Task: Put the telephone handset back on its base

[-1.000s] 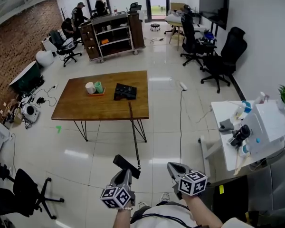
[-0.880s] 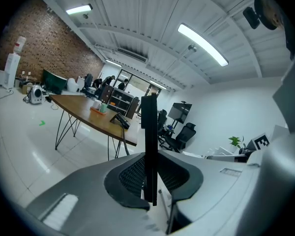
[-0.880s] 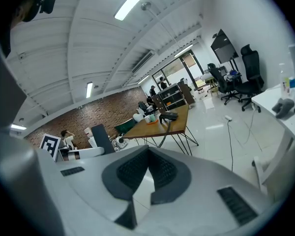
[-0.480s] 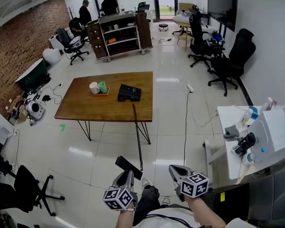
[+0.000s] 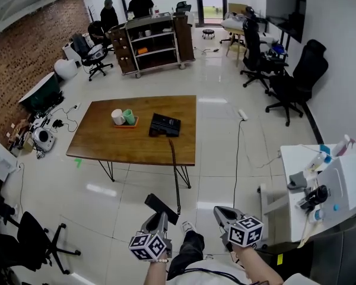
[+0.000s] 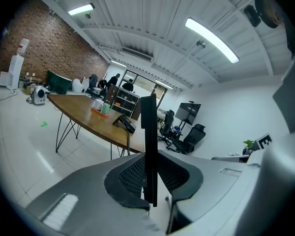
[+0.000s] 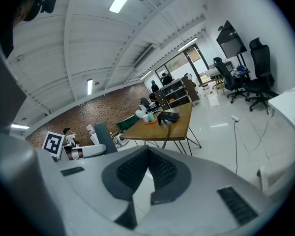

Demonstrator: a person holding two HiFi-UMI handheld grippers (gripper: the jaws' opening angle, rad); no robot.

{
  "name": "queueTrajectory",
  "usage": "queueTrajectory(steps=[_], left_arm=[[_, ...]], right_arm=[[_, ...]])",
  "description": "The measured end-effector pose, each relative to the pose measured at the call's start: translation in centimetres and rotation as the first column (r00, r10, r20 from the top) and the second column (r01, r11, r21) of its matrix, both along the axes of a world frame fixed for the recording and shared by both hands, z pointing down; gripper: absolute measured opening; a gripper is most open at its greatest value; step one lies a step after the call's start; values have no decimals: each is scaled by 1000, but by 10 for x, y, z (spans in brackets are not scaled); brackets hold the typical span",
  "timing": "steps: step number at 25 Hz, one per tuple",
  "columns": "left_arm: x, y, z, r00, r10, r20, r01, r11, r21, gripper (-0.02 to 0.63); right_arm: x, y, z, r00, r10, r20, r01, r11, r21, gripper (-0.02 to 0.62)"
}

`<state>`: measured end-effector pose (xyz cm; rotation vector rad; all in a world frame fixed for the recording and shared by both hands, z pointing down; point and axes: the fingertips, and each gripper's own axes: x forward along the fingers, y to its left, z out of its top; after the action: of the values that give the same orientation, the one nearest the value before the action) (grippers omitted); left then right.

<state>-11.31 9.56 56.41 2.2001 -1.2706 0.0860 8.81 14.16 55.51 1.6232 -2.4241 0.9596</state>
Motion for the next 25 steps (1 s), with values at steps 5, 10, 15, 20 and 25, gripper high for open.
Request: queueTrajectory(steps=[5, 10, 15, 20, 25], left_arm=[[8, -49, -6, 1000, 7, -11, -7, 1000, 9, 66], [11, -87, -4, 999, 1, -32, -1, 1000, -5, 66], [12, -118, -2, 998, -1, -63, 0, 1000, -21, 66], [7, -152, 3, 996, -3, -85, -1, 999, -44, 66], [6, -192, 4, 989, 5, -148, -15, 998, -66, 66]], right_arm=[[3, -52, -8, 1000, -5, -8, 5, 1000, 16, 12], [5, -90, -7, 1000, -15, -14, 15, 1000, 1, 12], [5, -126, -10, 1000, -13, -24, 13, 1000, -1, 12], [1, -164, -13, 1000, -12, -29, 12, 1000, -3, 12], [1, -201, -21, 999, 17, -30, -16, 1000, 16, 12]])
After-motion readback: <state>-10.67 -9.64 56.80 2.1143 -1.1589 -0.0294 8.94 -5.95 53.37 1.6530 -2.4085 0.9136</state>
